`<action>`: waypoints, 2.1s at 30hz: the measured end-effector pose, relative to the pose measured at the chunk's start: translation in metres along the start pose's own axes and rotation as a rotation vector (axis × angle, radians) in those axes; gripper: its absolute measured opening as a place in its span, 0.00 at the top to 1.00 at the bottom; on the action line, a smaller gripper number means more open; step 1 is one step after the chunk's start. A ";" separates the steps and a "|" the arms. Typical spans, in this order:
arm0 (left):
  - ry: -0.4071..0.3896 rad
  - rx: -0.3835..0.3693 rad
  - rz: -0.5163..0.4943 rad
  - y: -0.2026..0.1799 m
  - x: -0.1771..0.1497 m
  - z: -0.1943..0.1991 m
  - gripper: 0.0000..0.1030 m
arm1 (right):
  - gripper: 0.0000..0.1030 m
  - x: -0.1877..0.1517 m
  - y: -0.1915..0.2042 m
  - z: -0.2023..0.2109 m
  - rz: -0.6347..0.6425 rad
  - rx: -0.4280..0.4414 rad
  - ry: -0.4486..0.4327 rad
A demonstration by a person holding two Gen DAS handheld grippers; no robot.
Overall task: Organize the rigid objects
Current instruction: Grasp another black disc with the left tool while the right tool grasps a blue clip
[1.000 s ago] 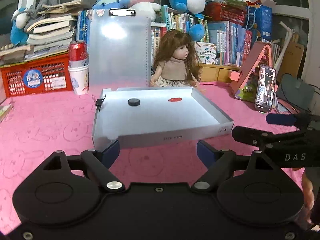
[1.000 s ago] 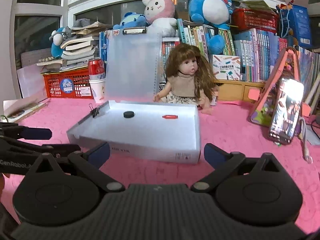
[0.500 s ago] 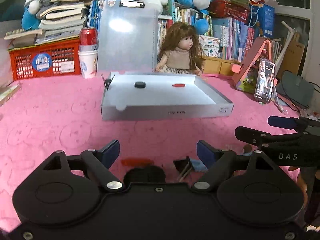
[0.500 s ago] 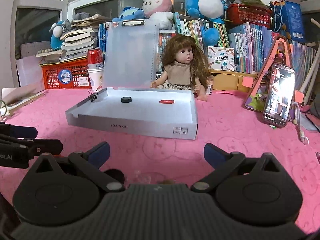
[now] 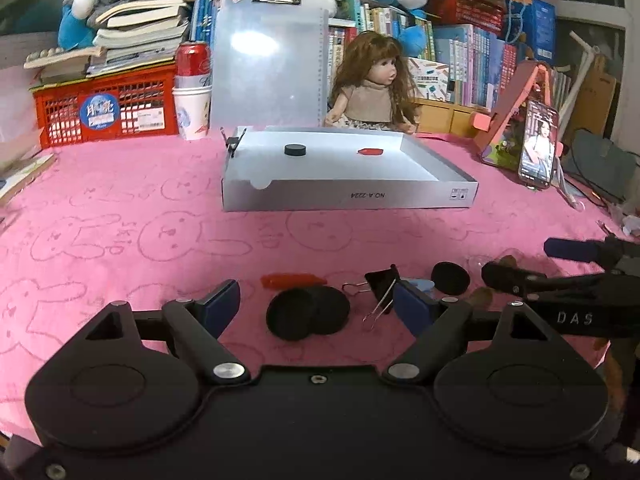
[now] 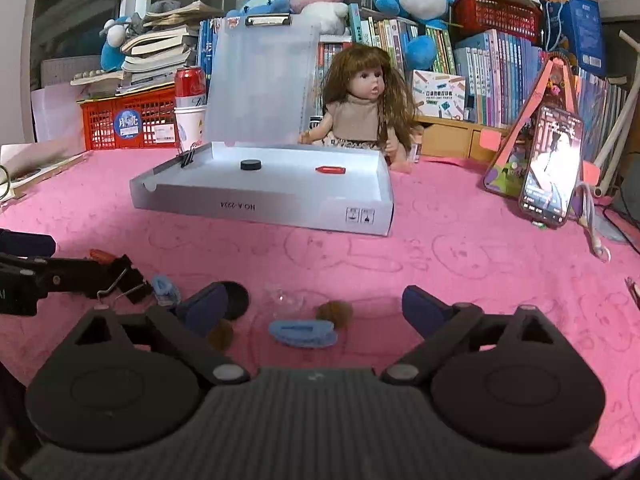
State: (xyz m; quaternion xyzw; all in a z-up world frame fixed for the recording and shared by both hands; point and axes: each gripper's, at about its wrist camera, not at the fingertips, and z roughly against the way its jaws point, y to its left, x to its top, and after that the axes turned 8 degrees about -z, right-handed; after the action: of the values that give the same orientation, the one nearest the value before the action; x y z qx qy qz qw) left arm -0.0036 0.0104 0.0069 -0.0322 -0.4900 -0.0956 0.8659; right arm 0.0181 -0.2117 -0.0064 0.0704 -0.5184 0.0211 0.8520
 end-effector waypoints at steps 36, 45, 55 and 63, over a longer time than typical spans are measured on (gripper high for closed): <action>0.032 0.008 0.117 0.021 -0.012 -0.007 0.65 | 0.39 -0.017 0.008 -0.002 -0.009 -0.049 0.002; 0.022 0.018 0.095 0.013 -0.011 -0.008 0.72 | 0.57 -0.016 0.013 -0.003 -0.001 -0.011 0.012; 0.026 0.039 0.067 0.009 -0.011 -0.007 0.72 | 0.57 -0.015 0.013 0.000 0.006 -0.009 0.010; 0.026 0.048 0.051 0.007 -0.008 -0.005 0.72 | 0.57 -0.011 0.014 0.004 0.015 -0.012 -0.007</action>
State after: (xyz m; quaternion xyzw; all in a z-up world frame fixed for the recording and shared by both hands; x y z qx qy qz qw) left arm -0.0019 0.0174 -0.0022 -0.0227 -0.4799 -0.0619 0.8749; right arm 0.0081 -0.1981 -0.0126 0.0614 -0.5221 0.0240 0.8503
